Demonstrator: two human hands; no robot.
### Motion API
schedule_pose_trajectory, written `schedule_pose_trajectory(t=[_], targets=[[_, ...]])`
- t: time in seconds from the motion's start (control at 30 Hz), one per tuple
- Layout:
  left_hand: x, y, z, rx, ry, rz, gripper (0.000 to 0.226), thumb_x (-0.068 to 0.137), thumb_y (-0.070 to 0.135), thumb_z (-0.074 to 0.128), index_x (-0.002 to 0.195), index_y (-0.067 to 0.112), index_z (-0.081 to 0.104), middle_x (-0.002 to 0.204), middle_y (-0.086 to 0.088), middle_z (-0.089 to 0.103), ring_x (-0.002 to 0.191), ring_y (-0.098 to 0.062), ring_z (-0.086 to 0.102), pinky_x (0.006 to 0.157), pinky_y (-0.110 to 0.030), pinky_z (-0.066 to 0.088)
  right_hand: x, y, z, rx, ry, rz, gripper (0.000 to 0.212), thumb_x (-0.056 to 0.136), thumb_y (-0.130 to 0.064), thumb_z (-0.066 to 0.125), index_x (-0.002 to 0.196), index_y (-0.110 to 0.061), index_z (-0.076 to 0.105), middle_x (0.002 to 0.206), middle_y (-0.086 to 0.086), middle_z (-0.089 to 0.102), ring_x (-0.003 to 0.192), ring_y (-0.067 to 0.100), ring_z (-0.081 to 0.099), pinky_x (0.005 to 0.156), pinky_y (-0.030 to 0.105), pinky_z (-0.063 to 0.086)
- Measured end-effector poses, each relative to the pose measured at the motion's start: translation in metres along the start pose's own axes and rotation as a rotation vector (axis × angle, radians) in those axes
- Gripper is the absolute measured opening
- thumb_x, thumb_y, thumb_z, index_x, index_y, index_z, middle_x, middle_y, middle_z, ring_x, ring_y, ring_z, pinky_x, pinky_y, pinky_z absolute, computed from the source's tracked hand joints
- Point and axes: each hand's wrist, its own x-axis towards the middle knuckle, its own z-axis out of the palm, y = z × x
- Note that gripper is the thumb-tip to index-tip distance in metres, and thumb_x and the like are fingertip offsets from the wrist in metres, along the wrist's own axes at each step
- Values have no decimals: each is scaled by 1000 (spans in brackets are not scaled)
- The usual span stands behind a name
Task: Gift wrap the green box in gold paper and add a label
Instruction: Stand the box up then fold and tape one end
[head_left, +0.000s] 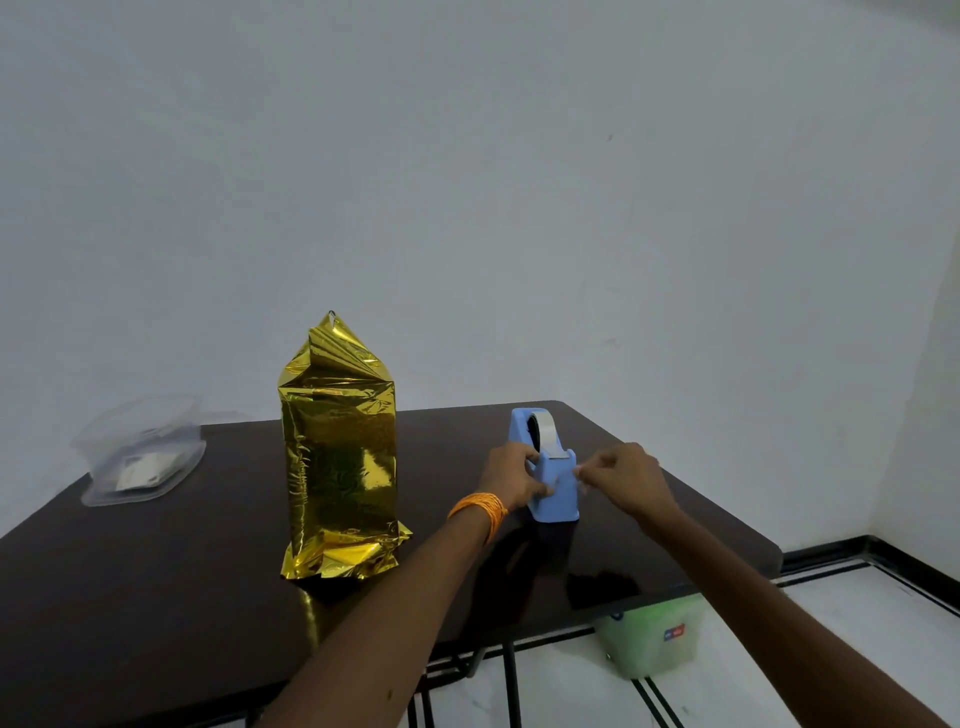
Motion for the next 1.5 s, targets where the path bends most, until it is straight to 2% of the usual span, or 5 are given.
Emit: schedule_pose_trajectory(t=[0.17,0.37,0.77,1.03,1.5], targets=[[-11,3,-26,32,117,51,49,82,12,73,128,10,59,114,-12,68,106,-27,63,87,-34,52,0,-37,-16,170,99,-142,5,88,-22,67,86,-23,72,85,-7,70,85,13,64,65,26,45],[-25,29,-111,-47,428,150,27,80,7,63,103,20,69,86,4,71,83,-15,67,78,-29,54,11,-93,7,344,154,-240,25,86,-22,71,110,-27,67,114,-2,63,104,13,59,81,29,46],[-102,28,-262,-301,803,304,21,92,9,58,111,16,65,91,-4,68,83,-13,69,67,-23,59,-8,-201,66,572,-294,-648,78,76,-15,85,139,-33,43,107,1,71,104,12,67,97,27,50],[-115,-48,-270,-255,483,-34,26,80,28,61,104,21,68,105,-1,68,100,-14,62,91,-40,53,4,-218,81,570,-315,-577,67,80,-18,82,136,-31,47,93,7,74,88,16,72,86,35,57],[-98,-35,-271,-207,392,109,18,82,27,77,87,9,77,88,-12,72,86,-21,66,74,-33,49,2,-224,72,665,-396,-595,64,83,-8,77,136,-24,46,91,7,76,89,19,73,89,33,54]])
